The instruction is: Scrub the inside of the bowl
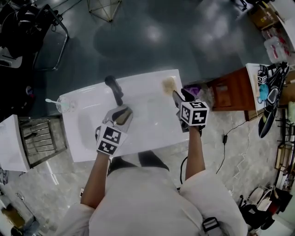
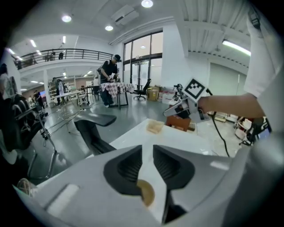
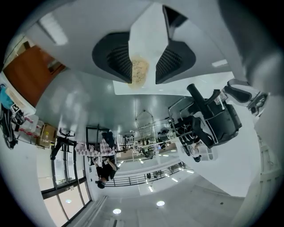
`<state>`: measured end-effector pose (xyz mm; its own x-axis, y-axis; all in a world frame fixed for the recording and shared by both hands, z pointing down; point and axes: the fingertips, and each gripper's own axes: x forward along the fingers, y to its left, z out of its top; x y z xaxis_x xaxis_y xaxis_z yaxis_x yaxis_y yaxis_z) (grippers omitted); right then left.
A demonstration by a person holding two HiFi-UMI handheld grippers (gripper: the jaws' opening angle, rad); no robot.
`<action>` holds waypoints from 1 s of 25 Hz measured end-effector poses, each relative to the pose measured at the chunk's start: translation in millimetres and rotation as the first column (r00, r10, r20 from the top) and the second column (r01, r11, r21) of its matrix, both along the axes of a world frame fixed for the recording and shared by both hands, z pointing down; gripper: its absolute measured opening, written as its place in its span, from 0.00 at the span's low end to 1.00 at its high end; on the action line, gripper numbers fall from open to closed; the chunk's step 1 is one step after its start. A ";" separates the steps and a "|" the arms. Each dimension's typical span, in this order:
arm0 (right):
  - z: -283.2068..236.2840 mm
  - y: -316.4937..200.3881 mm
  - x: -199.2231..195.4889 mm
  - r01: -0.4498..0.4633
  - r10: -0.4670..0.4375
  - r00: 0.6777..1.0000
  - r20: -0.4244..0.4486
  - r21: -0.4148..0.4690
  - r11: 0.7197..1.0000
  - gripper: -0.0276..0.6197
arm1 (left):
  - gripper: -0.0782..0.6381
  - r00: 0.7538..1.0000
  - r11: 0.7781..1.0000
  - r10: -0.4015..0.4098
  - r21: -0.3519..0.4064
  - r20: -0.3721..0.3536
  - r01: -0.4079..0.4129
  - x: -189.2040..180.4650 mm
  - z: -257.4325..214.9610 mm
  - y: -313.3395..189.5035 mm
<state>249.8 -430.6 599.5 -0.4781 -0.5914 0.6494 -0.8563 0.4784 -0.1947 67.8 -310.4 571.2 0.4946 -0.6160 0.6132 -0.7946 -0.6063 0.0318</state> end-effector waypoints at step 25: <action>93.4 -53.4 -24.1 0.130 -0.136 0.991 -0.006 -0.258 0.957 0.26 | 0.22 0.994 0.986 -0.101 -0.132 0.046 0.106 -5.9 65.8 -5.9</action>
